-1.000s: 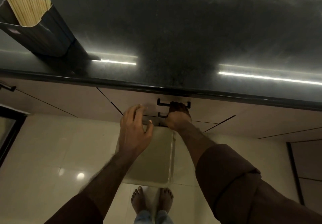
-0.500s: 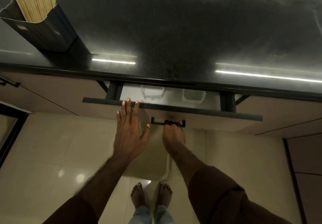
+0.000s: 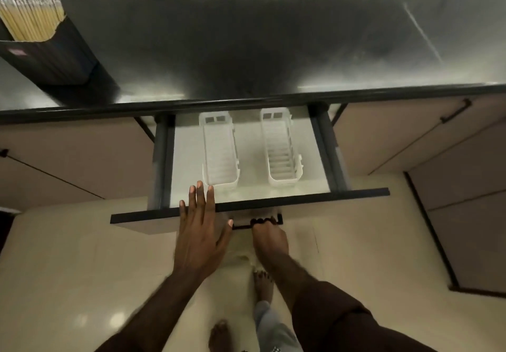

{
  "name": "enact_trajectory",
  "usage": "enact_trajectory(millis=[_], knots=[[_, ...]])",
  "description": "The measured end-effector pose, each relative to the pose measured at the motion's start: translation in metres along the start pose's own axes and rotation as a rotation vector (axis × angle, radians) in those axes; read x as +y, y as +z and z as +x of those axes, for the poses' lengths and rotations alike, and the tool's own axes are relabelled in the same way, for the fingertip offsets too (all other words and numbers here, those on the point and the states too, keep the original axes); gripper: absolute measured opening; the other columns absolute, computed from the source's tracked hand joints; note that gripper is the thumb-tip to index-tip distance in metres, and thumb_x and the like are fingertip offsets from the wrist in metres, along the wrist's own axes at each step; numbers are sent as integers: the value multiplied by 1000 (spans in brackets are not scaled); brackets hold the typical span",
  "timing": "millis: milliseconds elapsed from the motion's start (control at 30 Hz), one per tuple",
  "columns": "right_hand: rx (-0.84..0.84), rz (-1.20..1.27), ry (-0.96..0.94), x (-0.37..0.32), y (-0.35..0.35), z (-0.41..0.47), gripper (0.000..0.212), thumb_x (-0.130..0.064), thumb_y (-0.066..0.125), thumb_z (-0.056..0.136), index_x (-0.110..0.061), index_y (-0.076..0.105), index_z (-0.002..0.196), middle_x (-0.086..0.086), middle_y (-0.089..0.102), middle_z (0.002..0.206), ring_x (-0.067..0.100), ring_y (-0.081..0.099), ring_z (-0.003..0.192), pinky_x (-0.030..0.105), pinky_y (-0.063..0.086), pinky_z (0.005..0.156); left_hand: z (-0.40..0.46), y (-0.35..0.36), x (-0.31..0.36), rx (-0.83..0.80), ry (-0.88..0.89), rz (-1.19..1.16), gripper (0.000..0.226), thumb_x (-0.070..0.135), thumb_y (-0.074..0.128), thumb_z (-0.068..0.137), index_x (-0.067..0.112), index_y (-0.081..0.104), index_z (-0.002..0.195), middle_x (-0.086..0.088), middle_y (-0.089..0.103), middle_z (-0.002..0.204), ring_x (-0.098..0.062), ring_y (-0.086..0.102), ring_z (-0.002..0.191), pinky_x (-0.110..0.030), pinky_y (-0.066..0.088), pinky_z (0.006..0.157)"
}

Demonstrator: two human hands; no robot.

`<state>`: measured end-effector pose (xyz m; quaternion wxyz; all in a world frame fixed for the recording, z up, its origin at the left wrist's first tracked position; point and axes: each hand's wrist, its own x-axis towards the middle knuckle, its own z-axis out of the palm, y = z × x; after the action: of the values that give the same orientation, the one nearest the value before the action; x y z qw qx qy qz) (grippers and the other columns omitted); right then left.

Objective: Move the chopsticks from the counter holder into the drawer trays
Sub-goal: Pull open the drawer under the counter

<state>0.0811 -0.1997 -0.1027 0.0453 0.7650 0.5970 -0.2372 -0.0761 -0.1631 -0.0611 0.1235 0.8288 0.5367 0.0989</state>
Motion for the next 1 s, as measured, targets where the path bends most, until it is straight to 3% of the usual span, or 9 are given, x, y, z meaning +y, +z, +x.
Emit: enact_trajectory(millis=[167,633,1000], knots=[[-31,4,86,-6,16,-37,29,-7,51,96,-11,65,121,12,69,115,28,66,104,36,53,84,-40,-5,-3,-57,81,10,80,50,32,96,11,-5,155,-10,-11,163,-24,-11,150,-44,-2,121],[1,27,95,-3,49,-99,35,-9,57,95,-13,60,130,12,65,124,27,62,111,36,52,93,-106,-3,-14,-121,81,9,78,59,18,95,17,-10,154,-6,-15,163,-21,-14,150,-37,-12,119],[56,95,90,-6,16,-110,22,-11,54,95,-15,69,111,8,70,104,24,67,93,37,57,80,-98,-17,-6,-83,24,38,76,59,17,95,20,-11,153,-4,-17,162,-15,-21,148,-30,-21,116]])
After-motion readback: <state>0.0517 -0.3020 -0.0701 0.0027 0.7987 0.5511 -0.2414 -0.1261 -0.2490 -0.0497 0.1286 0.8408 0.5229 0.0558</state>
